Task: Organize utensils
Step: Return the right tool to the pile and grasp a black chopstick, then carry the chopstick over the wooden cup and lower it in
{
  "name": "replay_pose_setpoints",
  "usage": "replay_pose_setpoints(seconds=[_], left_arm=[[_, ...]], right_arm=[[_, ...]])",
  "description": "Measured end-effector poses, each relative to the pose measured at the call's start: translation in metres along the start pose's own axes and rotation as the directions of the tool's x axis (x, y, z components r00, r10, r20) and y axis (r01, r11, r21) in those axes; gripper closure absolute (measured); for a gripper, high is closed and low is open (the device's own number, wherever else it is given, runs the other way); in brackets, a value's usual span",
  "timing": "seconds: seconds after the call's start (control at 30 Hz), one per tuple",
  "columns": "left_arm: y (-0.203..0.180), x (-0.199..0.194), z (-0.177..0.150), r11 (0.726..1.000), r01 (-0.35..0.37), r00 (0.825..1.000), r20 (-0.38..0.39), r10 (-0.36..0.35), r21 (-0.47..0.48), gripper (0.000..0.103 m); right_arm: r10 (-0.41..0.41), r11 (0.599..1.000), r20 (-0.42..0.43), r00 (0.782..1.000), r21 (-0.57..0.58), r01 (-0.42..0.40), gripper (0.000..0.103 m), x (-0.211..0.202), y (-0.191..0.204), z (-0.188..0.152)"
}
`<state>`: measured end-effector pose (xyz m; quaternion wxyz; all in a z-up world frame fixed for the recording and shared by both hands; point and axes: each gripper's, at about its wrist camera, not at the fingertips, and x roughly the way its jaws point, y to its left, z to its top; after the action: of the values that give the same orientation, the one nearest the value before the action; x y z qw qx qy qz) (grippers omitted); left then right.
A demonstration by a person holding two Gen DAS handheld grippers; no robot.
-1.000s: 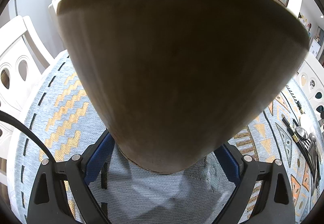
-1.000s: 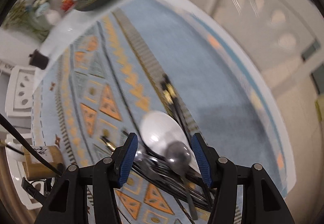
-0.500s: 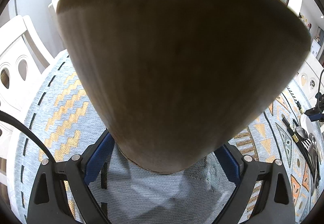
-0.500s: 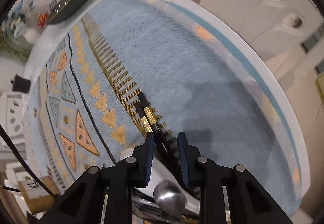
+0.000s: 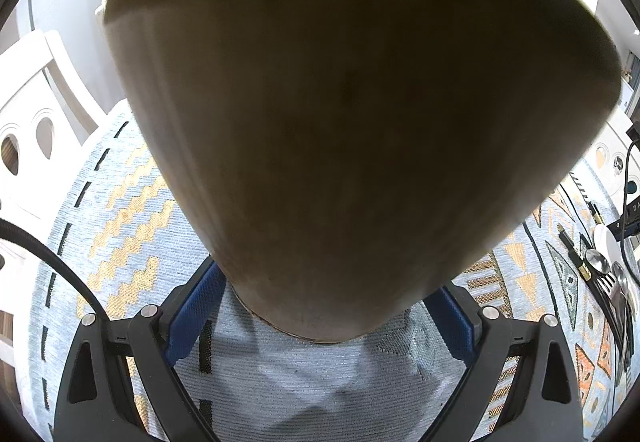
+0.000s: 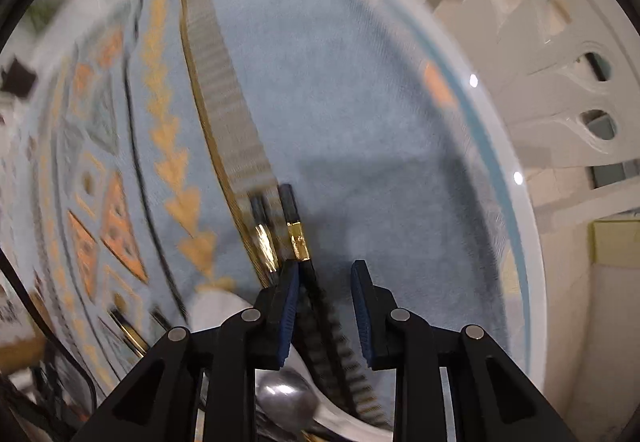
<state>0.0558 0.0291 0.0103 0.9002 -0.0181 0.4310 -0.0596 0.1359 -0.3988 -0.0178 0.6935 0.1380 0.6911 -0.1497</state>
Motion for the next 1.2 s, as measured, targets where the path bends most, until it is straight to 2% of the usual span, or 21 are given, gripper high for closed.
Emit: replay_pose_setpoints(seconds=[0.07,0.33,0.4,0.47,0.5,0.57,0.6,0.63,0.7,0.73,0.8,0.9,0.97,1.0,1.03,1.1,1.2], left_arm=[[0.000,0.000,0.000,1.000,-0.001,1.000,0.000,0.001,0.001,0.006],[0.000,0.006,-0.001,1.000,-0.004,1.000,-0.002,0.004,0.006,0.006],[-0.001,0.007,-0.001,1.000,-0.004,1.000,-0.002,0.004,0.006,0.006],[-0.001,0.007,-0.002,1.000,-0.004,1.000,-0.003,0.004,0.006,0.006],[-0.001,0.007,-0.002,1.000,-0.004,1.000,-0.003,0.004,0.006,0.006],[-0.002,0.008,-0.001,1.000,-0.005,1.000,-0.005,0.005,0.007,0.006],[-0.003,0.008,-0.002,1.000,-0.006,1.000,-0.006,0.006,0.008,0.006],[-0.003,0.007,-0.003,1.000,-0.006,1.000,-0.006,0.006,0.008,0.006],[-0.005,0.007,-0.003,1.000,-0.006,1.000,-0.006,0.006,0.008,0.006],[-0.003,0.009,0.000,1.000,-0.006,1.000,-0.007,0.006,0.009,0.006],[-0.004,0.010,0.000,1.000,-0.007,1.000,-0.008,0.007,0.009,0.006],[-0.004,0.011,0.000,1.000,-0.007,1.000,-0.008,0.007,0.009,0.006],[-0.005,0.011,0.000,1.000,-0.008,1.000,-0.010,0.008,0.011,0.006],[-0.005,0.012,0.001,1.000,-0.008,1.000,-0.010,0.008,0.011,0.006],[-0.005,0.012,0.001,1.000,-0.007,1.000,-0.010,0.007,0.010,0.006],[-0.005,0.013,0.001,1.000,-0.007,1.000,-0.010,0.007,0.011,0.006],[-0.003,0.013,0.002,1.000,-0.003,1.000,-0.010,0.003,0.009,0.006]], right_arm=[[-0.026,0.998,-0.012,1.000,-0.054,0.025,0.079,0.000,0.006,0.002],[-0.061,0.996,-0.066,0.996,-0.062,0.056,0.077,0.003,0.017,0.019],[-0.084,0.994,-0.026,0.996,-0.074,0.082,0.077,0.001,0.020,0.017],[-0.095,0.991,0.009,0.995,-0.098,0.095,0.085,-0.002,0.029,0.011],[-0.097,0.989,0.032,0.995,-0.108,0.100,0.093,-0.003,0.034,0.007],[-0.111,0.984,0.067,0.992,-0.132,0.119,0.096,-0.006,0.040,0.003],[-0.098,0.986,0.078,0.992,-0.130,0.107,0.097,-0.009,0.039,0.001],[-0.048,0.991,0.106,0.993,-0.117,0.061,0.097,-0.019,0.036,-0.002],[-0.012,0.993,0.175,0.985,-0.115,0.032,0.097,-0.039,0.036,-0.010],[-0.018,0.991,0.231,0.973,-0.122,0.047,0.097,-0.058,0.035,-0.015],[-0.019,0.991,0.289,0.957,-0.123,0.056,0.097,-0.082,0.033,-0.023],[0.025,0.993,0.420,0.907,-0.119,0.027,0.097,-0.124,0.026,-0.042],[0.078,0.995,0.525,0.848,-0.098,-0.031,0.097,-0.162,0.023,-0.060],[0.098,0.994,0.551,0.829,-0.098,-0.052,0.097,-0.169,0.028,-0.060],[0.128,0.991,0.595,0.793,-0.102,-0.084,0.097,-0.186,0.028,-0.067],[0.166,0.986,0.650,0.742,-0.110,-0.124,0.097,-0.212,0.033,-0.078],[0.192,0.981,0.699,0.689,-0.120,-0.152,0.097,-0.233,0.051,-0.079]])
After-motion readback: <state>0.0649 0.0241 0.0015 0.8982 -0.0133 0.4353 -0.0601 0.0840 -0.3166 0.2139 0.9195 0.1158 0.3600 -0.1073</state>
